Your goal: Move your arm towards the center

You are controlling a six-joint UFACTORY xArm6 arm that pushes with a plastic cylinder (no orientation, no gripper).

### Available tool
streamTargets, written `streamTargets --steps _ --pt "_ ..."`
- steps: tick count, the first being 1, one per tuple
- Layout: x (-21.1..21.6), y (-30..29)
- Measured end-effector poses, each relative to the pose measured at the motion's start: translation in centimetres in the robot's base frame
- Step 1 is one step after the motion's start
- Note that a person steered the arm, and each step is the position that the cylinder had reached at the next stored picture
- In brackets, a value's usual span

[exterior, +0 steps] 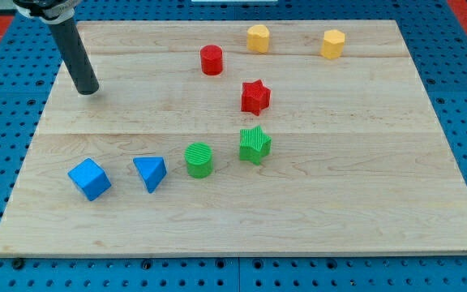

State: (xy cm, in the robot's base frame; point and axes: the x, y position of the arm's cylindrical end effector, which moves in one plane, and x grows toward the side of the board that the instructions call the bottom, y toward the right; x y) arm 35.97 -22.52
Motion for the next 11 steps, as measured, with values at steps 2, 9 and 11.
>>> streamTargets --steps 2,9,11 --pt "-2.9 1.2" --pt "-4.9 4.7" --pt "-3.9 7.9"
